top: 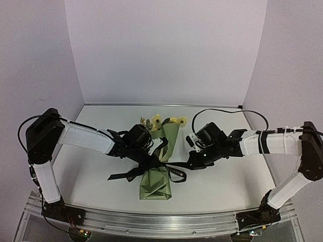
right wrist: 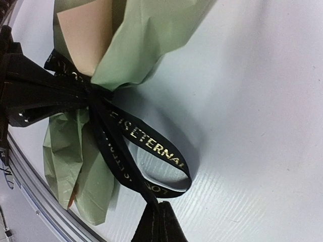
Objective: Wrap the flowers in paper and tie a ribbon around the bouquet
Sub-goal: Adjust the ribbon on the folded bouquet.
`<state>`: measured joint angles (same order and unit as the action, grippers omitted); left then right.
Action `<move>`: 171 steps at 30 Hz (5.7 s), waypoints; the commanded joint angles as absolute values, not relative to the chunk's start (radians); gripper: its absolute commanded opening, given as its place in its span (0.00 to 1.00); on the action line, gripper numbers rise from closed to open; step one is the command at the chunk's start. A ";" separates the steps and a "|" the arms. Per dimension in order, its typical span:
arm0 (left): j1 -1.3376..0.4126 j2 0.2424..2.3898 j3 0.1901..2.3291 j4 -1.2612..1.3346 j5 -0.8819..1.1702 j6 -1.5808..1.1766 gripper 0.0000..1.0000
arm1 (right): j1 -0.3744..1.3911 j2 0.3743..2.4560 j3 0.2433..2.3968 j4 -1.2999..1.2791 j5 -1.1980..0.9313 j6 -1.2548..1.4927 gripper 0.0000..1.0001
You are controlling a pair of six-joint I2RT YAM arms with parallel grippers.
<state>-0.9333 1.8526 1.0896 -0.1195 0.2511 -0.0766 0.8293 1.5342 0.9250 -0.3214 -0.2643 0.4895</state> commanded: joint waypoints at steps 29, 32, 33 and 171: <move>-0.905 1.785 1.047 -0.164 0.227 -0.084 0.01 | 0.712 1.381 0.824 -0.443 -0.205 0.432 0.00; -0.905 1.754 1.058 -0.152 0.228 -0.111 0.16 | 0.712 1.415 0.874 -0.448 -0.249 0.440 0.00; -0.905 1.732 1.060 -0.142 0.222 -0.124 0.26 | 0.712 1.428 0.890 -0.452 -0.259 0.445 0.01; -0.652 1.392 0.602 -0.021 -0.003 -0.741 0.00 | 0.832 1.623 0.937 -0.655 0.118 0.763 0.00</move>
<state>-0.7056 1.4229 0.6172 0.0442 0.1535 -0.7769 0.8562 1.6044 0.9152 -0.3564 0.0002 0.7963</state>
